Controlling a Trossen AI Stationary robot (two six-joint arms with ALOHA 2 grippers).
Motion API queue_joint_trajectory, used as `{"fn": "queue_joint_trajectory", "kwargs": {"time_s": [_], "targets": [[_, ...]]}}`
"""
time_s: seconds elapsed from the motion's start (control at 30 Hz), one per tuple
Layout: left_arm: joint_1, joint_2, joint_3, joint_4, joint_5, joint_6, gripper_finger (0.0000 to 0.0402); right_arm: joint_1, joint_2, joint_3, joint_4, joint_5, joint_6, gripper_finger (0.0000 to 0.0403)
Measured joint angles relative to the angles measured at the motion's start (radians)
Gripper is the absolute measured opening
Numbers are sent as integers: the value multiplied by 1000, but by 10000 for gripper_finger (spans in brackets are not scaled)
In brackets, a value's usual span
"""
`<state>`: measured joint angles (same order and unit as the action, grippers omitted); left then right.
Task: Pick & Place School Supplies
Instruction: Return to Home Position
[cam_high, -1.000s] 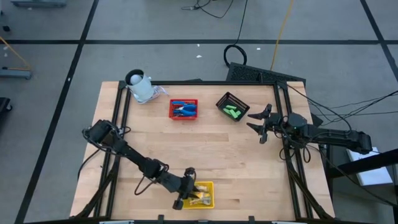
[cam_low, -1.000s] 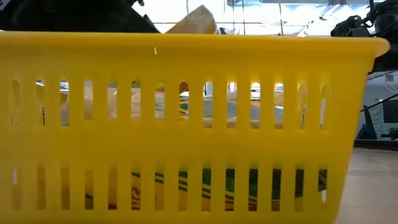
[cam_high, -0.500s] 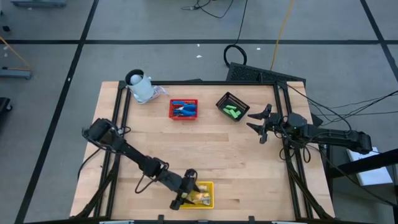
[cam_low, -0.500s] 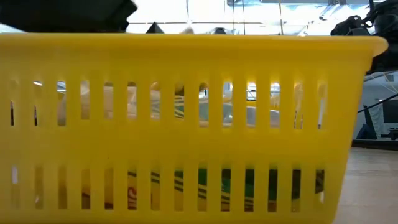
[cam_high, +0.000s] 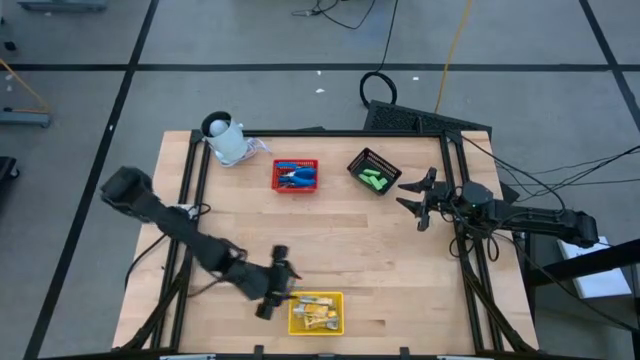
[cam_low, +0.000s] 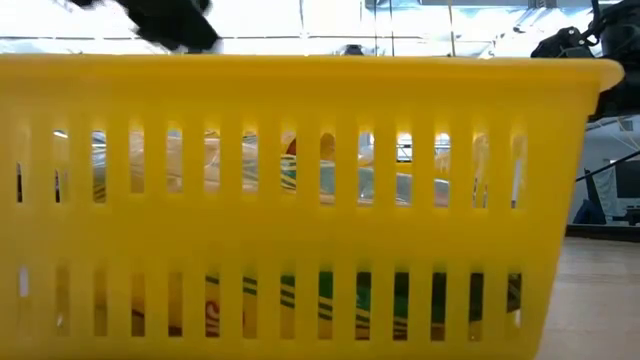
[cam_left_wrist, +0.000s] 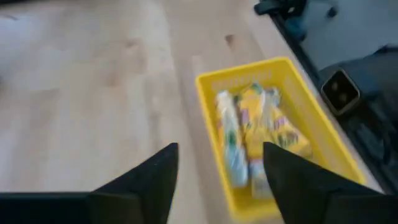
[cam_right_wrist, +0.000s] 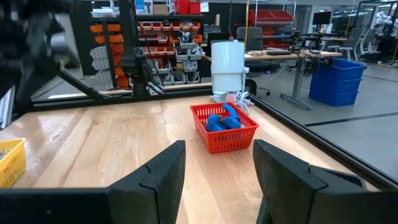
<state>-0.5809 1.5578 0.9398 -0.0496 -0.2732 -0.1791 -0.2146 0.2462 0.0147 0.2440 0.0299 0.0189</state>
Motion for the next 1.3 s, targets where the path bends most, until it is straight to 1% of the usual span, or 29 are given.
{"fn": "queue_joint_trajectory", "kwargs": {"time_s": [0.1,0.2,0.3,0.33,0.43,0.53,0.6,0.7,0.77,0.83,0.9,1.0,1.13,1.23,1.3], "targets": [[-63,-113,0,-163,-114,0,184,0,0,0,-8,0,0,183],[-141,-206,0,-333,-230,-28,110,0,0,0,-17,0,0,183],[-234,-303,-1,-479,-286,-80,28,0,0,0,-17,0,-1,183],[-263,-334,-1,-519,-290,-102,15,0,0,0,-17,0,-1,183],[-335,-429,-17,-624,-306,-188,18,0,0,0,-17,0,-3,183],[-390,-553,-76,-644,-319,-239,14,0,0,0,-17,0,-4,183],[-420,-649,-148,-636,-337,-266,5,0,0,0,-17,0,-7,183],[-460,-813,-275,-609,-366,-327,8,0,0,0,-14,0,-11,183],[-481,-923,-361,-574,-350,-358,10,0,0,0,-9,0,-11,183],[-500,-1022,-438,-495,-322,-341,8,0,0,0,-9,0,-11,183],[-517,-1109,-502,-394,-282,-276,4,0,0,0,-9,0,-11,183],[-537,-1213,-564,-297,-282,-224,10,0,0,0,-10,0,-11,183],[-554,-1306,-595,-278,-285,-152,29,0,0,0,-10,0,-8,183],[-554,-1328,-596,-302,-285,-97,36,0,0,0,-9,0,-8,183],[-554,-1327,-598,-319,-282,-106,36,0,0,0,-6,0,-8,183]]}}
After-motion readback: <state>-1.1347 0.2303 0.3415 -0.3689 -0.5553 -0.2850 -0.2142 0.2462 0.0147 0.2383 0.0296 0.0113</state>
